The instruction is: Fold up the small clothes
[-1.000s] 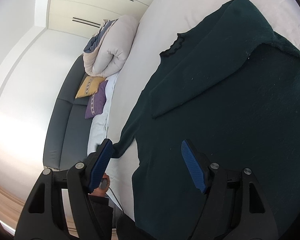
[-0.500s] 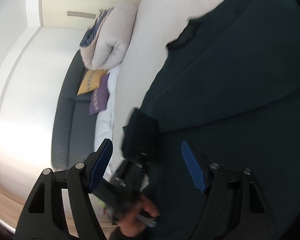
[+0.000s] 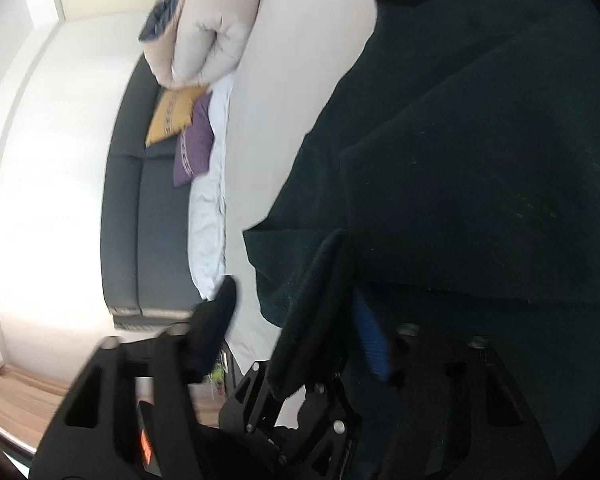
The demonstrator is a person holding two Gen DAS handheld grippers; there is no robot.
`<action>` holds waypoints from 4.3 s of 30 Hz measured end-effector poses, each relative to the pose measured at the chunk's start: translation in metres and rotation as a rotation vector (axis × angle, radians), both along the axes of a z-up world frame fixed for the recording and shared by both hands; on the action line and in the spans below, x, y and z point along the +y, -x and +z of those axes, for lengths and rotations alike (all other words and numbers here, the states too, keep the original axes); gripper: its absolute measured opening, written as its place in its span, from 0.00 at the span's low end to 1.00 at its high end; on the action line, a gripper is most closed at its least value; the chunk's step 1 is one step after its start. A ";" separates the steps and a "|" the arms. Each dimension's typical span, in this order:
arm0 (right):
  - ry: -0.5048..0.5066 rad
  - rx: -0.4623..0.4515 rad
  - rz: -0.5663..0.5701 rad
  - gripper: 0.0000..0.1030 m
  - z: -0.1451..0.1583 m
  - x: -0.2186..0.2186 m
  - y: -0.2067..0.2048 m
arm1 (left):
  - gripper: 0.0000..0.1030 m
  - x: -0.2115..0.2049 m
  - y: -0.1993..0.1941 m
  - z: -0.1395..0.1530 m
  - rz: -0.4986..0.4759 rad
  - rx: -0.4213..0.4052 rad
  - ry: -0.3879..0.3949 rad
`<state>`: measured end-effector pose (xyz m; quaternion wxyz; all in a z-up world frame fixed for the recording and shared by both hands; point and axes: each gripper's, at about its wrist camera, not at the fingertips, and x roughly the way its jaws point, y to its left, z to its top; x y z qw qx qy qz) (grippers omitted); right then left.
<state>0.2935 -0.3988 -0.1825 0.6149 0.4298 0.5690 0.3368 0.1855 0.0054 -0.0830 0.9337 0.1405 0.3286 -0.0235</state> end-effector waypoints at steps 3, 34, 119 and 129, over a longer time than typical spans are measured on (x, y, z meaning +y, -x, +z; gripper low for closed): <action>0.093 -0.041 0.054 0.13 0.004 0.010 -0.008 | 0.63 0.005 0.006 0.003 0.001 -0.009 0.022; 0.358 -0.022 -0.309 0.14 -0.008 -0.179 -0.020 | 0.84 0.063 0.041 -0.009 0.044 0.107 0.361; 0.189 -0.102 -0.302 0.19 -0.037 -0.195 0.071 | 0.70 0.146 -0.046 -0.017 -0.001 0.388 0.634; 0.343 -0.307 -0.386 0.85 0.032 -0.247 0.254 | 0.78 0.181 0.127 -0.003 0.111 0.396 0.748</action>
